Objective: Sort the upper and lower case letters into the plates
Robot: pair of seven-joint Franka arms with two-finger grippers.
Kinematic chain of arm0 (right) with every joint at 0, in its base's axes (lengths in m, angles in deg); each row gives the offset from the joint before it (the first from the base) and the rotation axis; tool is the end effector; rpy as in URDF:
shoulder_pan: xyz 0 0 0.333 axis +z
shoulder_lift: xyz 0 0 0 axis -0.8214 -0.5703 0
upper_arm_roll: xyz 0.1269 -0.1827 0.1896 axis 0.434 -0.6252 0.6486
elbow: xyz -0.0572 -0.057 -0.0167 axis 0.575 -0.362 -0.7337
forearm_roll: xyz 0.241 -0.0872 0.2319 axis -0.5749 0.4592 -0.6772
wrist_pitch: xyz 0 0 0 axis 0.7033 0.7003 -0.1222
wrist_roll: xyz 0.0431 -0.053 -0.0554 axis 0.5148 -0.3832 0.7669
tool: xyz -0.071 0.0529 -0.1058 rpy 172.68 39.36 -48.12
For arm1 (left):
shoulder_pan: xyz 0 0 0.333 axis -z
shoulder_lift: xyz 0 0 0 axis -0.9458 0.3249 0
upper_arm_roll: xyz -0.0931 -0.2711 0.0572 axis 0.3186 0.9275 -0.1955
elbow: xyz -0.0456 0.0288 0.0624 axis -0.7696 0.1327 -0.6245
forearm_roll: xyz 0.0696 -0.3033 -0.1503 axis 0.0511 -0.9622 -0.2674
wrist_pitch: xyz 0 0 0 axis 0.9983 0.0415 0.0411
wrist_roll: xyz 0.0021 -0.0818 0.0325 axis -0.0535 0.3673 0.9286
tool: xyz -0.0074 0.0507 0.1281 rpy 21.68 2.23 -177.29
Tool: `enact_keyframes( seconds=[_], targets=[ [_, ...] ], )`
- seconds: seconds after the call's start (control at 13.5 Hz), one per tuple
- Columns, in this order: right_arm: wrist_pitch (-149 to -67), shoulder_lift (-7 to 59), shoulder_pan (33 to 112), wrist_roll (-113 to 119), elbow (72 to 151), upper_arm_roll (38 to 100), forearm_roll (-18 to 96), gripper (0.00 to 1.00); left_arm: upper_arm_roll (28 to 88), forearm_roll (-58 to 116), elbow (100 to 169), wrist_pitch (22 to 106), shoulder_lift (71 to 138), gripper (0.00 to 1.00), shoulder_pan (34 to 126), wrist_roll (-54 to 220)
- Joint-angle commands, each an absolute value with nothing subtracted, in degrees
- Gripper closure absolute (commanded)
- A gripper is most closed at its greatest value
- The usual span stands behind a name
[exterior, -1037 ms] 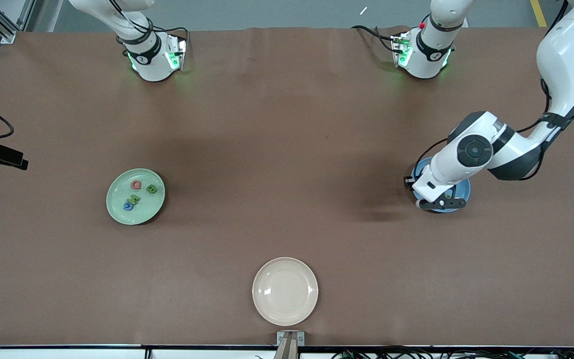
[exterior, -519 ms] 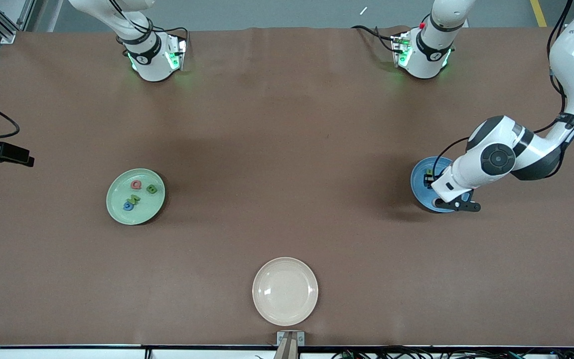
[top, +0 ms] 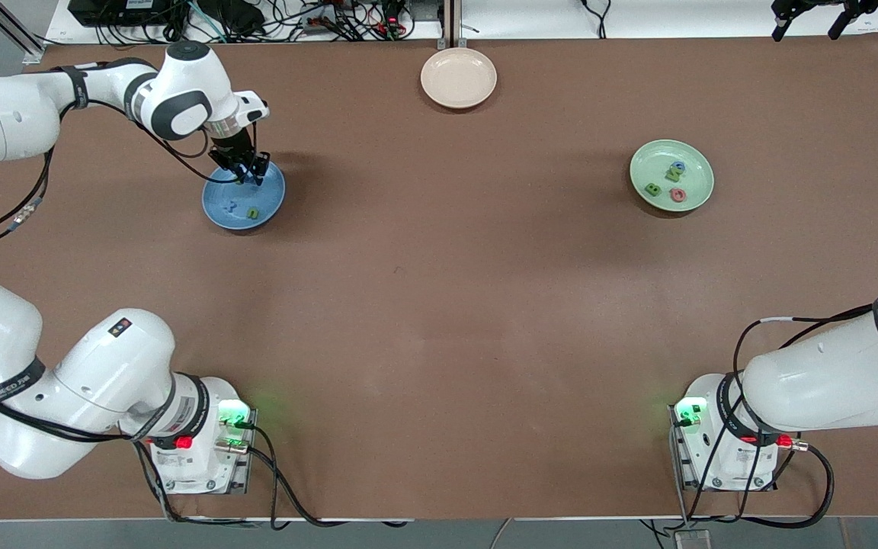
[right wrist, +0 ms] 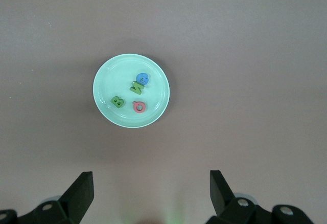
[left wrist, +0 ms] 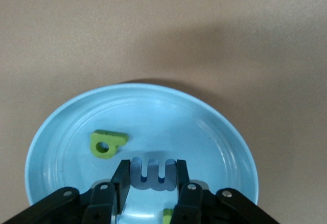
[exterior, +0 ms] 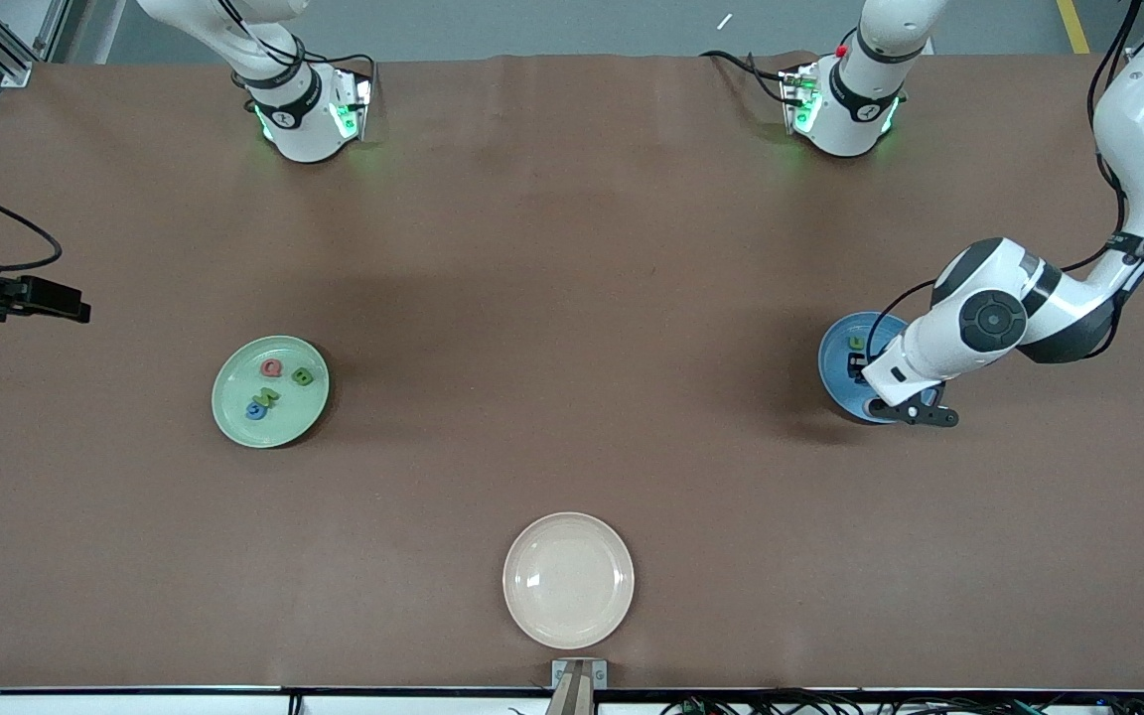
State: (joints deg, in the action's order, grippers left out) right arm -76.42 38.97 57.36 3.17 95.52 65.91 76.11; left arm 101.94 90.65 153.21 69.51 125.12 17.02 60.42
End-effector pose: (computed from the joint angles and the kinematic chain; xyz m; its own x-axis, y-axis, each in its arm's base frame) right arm 0.5356 -0.0549 0.5174 0.9860 -0.0220 -0.1651 -0.0202 -0.9997 0.0129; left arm 0.5159 -0.0394 0.1867 0.9780 -0.1738 -0.1150 -0.1776 -0.9838 -0.0235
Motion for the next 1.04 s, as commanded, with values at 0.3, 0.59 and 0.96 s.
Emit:
enact_keyframes(
  seconds=[0.3,0.59,0.96],
  targets=[
    [-78.7,49.1,54.0,2.3,105.2,70.3,76.3,0.00,98.5,93.0,153.4,73.8,125.0,0.77,20.2,60.9],
    [-79.0,52.8,54.1,2.3,108.4,70.3,76.3,0.00,98.5,92.9,153.4,73.8,125.1,0.68,20.2,60.9],
    [-78.5,55.0,54.1,2.3,109.5,70.3,76.3,0.00,98.6,92.8,152.9,73.1,124.3,0.08,20.2,60.4]
  ],
)
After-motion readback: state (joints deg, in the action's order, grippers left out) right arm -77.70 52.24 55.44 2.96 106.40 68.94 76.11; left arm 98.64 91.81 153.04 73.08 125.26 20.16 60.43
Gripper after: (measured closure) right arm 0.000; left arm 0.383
